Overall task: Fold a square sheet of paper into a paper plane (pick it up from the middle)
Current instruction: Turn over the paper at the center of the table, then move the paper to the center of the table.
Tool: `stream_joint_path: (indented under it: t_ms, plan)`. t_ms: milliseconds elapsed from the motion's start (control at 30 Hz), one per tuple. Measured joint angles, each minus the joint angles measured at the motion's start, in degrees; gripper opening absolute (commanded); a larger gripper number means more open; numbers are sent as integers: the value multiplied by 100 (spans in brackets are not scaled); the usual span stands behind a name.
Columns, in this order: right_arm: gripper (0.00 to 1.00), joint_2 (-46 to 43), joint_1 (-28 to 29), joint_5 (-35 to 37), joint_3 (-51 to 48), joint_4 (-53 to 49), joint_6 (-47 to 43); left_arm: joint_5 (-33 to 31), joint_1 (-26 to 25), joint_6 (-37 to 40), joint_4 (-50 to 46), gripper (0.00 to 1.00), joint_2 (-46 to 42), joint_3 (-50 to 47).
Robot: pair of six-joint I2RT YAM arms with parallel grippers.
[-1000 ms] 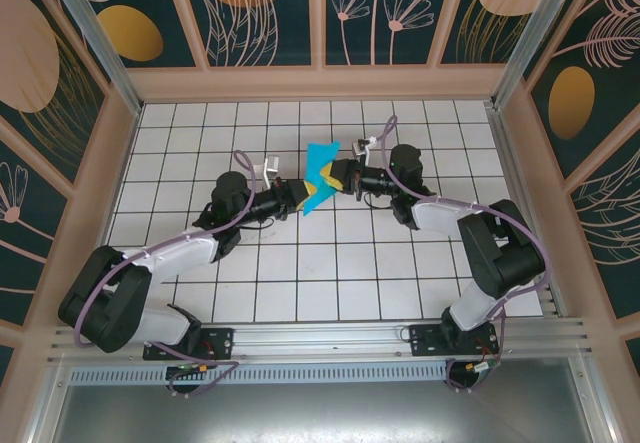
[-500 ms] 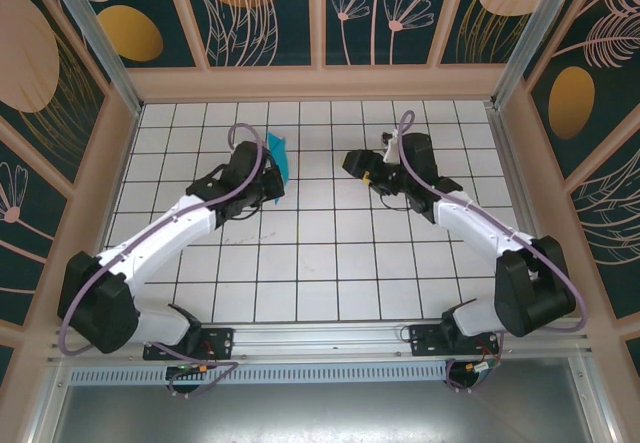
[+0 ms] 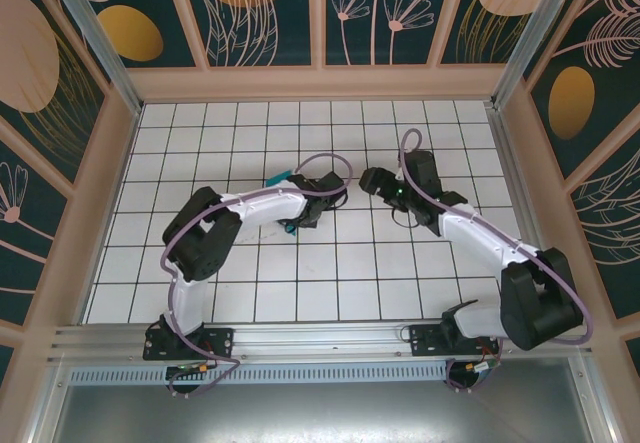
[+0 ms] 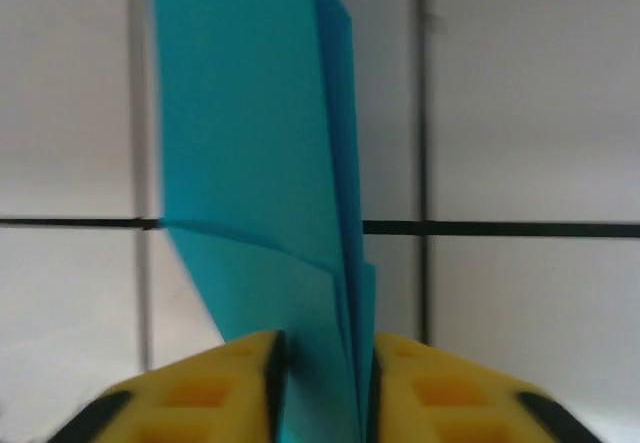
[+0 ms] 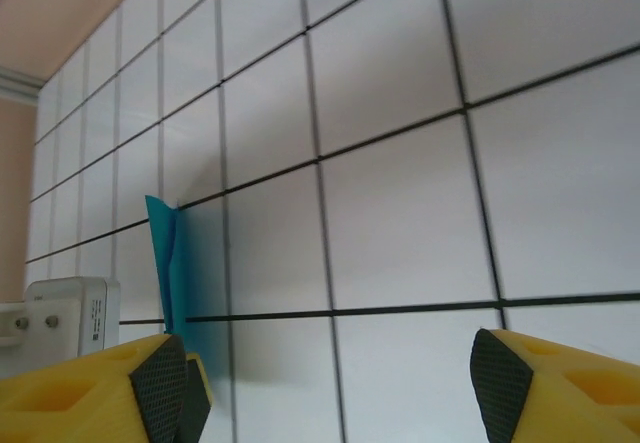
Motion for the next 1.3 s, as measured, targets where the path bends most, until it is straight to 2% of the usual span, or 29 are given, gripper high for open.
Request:
stream_joint_path:
  t_ms: [133,300,400,500,633,800,1067,1200,1300]
  plan:
    - [76,-151,-59,155,-262,-4,83,575,31,39,732,78,-184,-103]
    - [67,-118,109,212,-282,72,105,1449,354,-4,1930,88,-1266,-949]
    - [56,203,557,240,-155,175,210,1790,817,-133,2540,92,-2048,-1545]
    - [47,885,1185,201,188,348,345,1823,1287,-269,2933,96,-2645,-2059]
    - [41,1956,1991,136,977,525,509,1738,1668,-474,3244,99,-3158,-2800]
    - [39,3034,2562,37,1980,634,579,1674,2035,-754,3353,99,-3729,-3665]
    - [37,4157,2623,-96,2924,404,570,1738,2398,-984,3453,98,-4325,-4354]
    - [37,4330,2605,-116,3062,90,365,1878,2409,-1003,3471,99,-4332,-4437]
    - [36,4334,2590,-114,3145,-179,-116,1947,2415,-1003,3526,99,-4332,-4439]
